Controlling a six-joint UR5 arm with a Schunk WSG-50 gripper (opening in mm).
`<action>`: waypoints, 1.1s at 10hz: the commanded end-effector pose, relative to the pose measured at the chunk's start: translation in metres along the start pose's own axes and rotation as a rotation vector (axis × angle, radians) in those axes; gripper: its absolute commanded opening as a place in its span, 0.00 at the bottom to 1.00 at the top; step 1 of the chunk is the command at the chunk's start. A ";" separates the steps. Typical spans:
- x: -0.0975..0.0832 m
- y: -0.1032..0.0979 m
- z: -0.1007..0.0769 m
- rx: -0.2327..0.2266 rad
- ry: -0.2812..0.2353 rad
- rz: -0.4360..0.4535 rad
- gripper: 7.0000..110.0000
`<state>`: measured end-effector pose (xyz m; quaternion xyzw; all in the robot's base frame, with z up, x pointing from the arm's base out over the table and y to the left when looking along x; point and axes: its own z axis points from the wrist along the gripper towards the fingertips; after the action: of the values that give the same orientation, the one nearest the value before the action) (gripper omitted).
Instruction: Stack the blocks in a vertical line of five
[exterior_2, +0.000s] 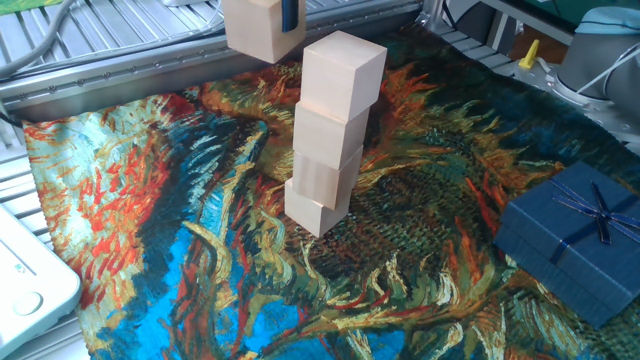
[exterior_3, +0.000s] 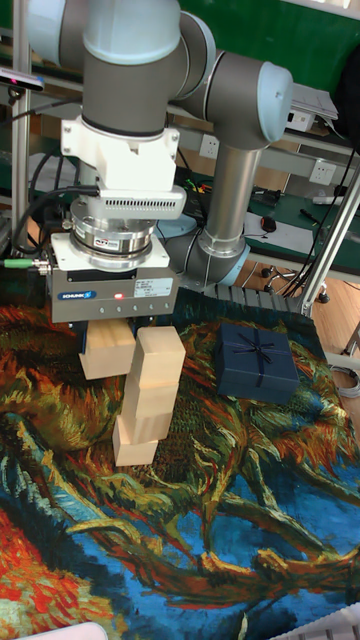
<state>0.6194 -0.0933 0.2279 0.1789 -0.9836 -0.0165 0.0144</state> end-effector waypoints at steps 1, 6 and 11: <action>0.007 0.005 -0.001 -0.023 0.025 0.004 0.15; -0.011 -0.009 -0.002 0.035 -0.048 0.021 0.15; -0.002 -0.001 -0.001 0.004 -0.012 0.012 0.15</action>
<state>0.6244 -0.0951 0.2279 0.1695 -0.9855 -0.0113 0.0049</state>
